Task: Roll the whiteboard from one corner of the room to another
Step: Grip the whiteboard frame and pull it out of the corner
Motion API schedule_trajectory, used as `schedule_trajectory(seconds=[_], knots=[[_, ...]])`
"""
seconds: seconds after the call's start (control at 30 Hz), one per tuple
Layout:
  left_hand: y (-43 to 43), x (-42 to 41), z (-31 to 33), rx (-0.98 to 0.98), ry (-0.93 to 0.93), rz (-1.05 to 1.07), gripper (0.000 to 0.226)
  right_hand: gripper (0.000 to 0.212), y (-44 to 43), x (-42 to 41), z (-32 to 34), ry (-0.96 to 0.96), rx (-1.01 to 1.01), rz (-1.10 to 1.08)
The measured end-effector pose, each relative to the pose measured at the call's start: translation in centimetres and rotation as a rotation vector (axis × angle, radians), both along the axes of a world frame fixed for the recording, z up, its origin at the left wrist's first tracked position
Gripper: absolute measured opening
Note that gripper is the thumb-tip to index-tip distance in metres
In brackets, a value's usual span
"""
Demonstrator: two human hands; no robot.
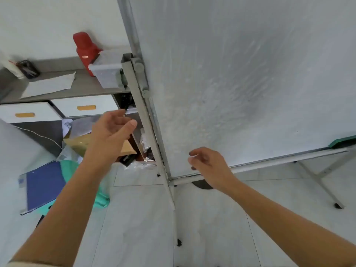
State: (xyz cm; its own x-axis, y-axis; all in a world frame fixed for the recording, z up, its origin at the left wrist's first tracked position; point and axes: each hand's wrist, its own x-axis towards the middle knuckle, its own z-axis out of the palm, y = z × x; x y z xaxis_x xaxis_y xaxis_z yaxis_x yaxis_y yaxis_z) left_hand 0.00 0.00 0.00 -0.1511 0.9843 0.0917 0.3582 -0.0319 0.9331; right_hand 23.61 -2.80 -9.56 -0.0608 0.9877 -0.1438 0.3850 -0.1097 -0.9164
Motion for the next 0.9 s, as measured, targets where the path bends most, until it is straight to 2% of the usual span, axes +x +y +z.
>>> schedule_trajectory(seconds=[0.1, 0.17, 0.27, 0.33, 0.53, 0.9], knots=[[2.2, -0.1, 1.3, 0.016, -0.032, -0.020, 0.066, 0.028, 3.3, -2.8, 0.8, -0.119, 0.086, 0.035], [3.7, 0.2, 2.0, -0.011, -0.085, -0.080, 0.071, 0.036, 5.4, -5.0, 1.2, -0.179, 0.101, 0.068], [5.5, 0.1, 2.0, -0.017, -0.076, -0.133, 0.061, 0.047, 7.1, -7.7, 1.5, -0.298, 0.103, 0.134], [6.8, 0.0, 1.9, -0.022, -0.077, -0.169, 0.057, 0.045, 7.7, -9.3, 1.3, -0.346, 0.119, 0.172], [7.9, 0.0, 1.2, 0.046, 0.021, -0.237, 0.042, 0.040, 7.3, -12.2, 0.7, -0.504, 0.177, 0.006], [3.9, -1.4, 0.3, 0.088, 0.062, -0.371, 0.038, 0.045, 1.4, -13.7, -1.7, -0.486, 0.214, -0.164]])
